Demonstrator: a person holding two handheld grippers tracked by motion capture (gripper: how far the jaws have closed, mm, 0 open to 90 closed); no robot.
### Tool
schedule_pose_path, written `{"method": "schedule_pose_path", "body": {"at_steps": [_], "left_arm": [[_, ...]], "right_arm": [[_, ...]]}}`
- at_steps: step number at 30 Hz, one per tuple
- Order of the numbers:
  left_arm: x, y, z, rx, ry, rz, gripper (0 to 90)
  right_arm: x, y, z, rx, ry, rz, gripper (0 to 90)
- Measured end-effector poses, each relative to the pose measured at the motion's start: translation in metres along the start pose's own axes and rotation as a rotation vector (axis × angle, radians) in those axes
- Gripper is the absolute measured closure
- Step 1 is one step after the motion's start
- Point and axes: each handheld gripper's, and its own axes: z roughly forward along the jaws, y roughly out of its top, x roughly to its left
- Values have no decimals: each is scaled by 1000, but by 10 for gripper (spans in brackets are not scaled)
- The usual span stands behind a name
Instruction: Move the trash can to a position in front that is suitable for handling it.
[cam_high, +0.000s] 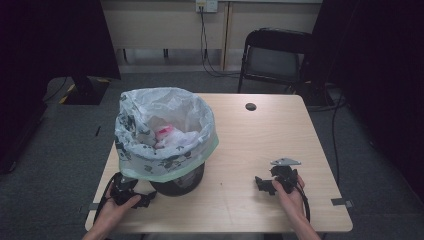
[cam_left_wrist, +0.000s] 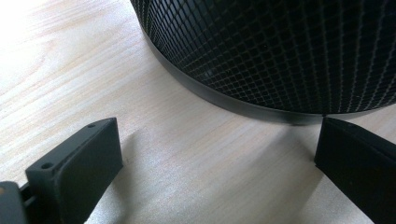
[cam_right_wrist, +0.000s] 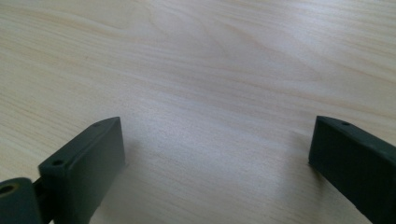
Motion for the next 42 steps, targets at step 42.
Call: {"method": "schedule_pose_path", "body": {"at_steps": [42], "left_arm": [[84, 68, -55, -258, 82, -248, 203]], "right_arm": [[93, 139, -9, -256, 315, -107, 256]]}}
